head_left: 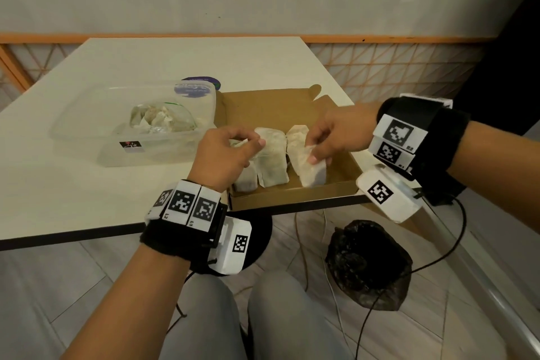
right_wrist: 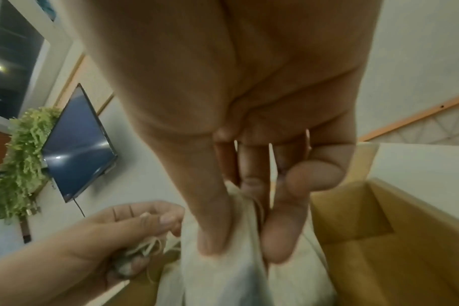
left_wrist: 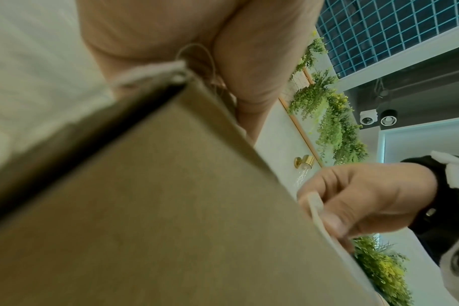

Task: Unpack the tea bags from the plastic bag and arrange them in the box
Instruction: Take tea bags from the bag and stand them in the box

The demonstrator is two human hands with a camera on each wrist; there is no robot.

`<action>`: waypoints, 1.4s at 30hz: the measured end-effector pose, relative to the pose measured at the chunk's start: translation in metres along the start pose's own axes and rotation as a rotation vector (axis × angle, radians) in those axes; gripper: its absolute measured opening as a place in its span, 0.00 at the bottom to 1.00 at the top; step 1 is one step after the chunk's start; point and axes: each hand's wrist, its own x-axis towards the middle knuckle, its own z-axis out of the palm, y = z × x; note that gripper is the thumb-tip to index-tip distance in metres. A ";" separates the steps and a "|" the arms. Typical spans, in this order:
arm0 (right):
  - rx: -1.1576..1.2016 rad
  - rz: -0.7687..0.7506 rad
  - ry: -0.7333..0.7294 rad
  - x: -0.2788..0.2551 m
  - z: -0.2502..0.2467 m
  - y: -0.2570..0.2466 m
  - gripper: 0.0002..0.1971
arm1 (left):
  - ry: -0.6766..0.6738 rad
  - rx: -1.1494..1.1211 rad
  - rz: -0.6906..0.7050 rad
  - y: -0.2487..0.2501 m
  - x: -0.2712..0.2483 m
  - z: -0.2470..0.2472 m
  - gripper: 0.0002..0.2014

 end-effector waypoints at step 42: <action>0.064 0.065 0.295 -0.009 0.054 0.024 0.08 | 0.004 0.004 -0.030 -0.007 0.001 -0.001 0.03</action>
